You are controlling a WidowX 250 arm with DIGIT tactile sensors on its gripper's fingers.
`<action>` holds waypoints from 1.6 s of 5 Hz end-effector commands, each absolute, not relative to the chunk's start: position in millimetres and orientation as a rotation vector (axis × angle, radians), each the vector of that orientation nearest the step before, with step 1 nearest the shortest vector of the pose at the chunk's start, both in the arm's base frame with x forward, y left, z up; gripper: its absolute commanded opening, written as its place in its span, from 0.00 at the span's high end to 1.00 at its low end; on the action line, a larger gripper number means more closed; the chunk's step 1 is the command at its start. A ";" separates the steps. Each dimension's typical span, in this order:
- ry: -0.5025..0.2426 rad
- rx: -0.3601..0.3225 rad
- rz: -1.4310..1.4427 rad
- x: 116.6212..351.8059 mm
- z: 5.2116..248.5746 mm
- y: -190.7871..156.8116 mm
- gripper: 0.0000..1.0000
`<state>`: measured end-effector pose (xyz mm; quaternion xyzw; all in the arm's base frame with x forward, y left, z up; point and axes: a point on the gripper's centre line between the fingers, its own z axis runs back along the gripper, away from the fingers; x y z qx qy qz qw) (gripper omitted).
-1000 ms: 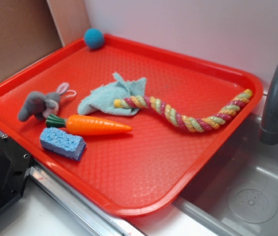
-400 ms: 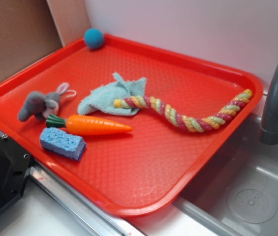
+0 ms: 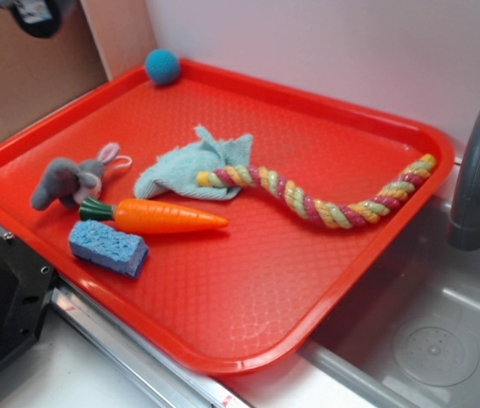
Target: Grab the multicolored rope.
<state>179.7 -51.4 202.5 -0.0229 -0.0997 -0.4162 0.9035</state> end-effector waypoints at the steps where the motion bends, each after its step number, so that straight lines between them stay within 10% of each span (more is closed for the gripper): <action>1: -0.248 0.029 -1.137 230.6 163.8 -83.1 0.00; 7: -0.029 -0.010 -1.428 265.0 39.3 -97.4 0.00; 8: -0.018 0.016 -1.420 267.6 32.4 -96.3 1.00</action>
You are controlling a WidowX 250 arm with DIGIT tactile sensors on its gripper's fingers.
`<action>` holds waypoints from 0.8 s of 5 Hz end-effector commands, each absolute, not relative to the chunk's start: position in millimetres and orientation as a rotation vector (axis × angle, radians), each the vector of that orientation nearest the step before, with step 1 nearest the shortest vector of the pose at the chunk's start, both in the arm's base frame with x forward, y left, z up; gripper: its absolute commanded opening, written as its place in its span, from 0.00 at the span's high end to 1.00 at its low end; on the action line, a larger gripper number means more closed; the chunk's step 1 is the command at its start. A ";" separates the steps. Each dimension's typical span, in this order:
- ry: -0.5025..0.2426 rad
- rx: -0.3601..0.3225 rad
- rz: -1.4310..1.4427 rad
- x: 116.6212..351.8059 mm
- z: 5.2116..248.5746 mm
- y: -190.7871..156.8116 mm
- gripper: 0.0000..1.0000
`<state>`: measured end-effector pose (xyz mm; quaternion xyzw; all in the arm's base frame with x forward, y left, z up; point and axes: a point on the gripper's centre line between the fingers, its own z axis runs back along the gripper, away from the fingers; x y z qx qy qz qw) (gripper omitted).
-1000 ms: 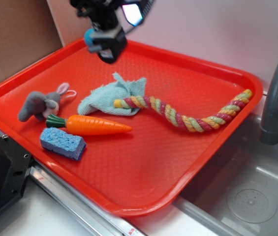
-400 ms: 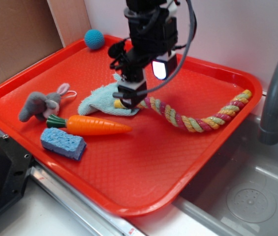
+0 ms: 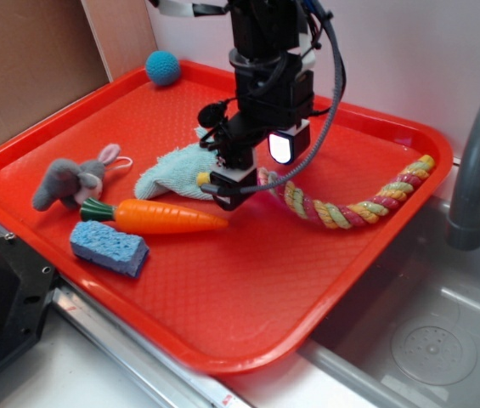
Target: Grab the multicolored rope.
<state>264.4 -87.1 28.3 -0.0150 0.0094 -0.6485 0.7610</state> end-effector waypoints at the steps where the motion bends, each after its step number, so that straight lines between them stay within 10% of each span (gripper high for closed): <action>1: 0.006 0.056 -1.422 267.8 28.4 -97.6 1.00; 3: 0.008 0.089 -1.300 267.2 45.2 -92.6 1.00; 4: -0.051 0.138 -1.046 263.3 91.9 -78.6 1.00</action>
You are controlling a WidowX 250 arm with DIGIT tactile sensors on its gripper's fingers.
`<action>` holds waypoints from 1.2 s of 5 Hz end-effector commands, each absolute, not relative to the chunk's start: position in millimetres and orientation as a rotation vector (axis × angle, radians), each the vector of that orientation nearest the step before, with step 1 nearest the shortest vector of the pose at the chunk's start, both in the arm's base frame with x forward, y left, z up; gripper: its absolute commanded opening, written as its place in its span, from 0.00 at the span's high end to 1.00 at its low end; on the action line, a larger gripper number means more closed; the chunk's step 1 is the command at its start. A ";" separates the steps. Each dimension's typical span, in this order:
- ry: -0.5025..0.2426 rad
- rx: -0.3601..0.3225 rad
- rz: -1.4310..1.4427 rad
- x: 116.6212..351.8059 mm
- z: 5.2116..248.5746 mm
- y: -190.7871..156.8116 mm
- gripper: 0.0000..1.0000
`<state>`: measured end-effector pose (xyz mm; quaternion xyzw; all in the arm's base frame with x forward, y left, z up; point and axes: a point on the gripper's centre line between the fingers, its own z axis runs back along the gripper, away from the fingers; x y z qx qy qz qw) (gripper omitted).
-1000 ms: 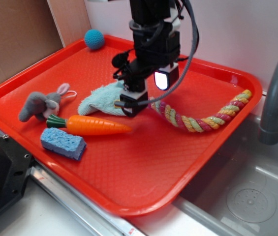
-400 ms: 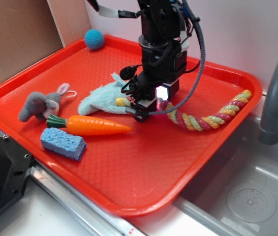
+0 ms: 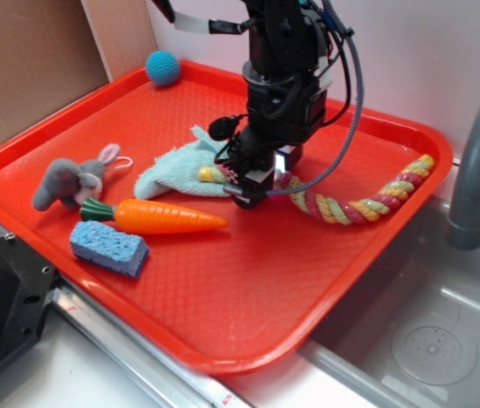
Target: Grab the multicolored rope.
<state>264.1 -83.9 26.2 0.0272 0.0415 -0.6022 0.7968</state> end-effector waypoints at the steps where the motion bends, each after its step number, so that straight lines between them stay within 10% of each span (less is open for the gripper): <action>1: -0.069 0.073 -0.793 259.2 132.8 -59.3 1.00; 3: -0.053 -0.026 -0.291 221.1 197.0 -17.6 1.00; 6: -0.080 0.038 0.253 203.4 216.3 -8.4 1.00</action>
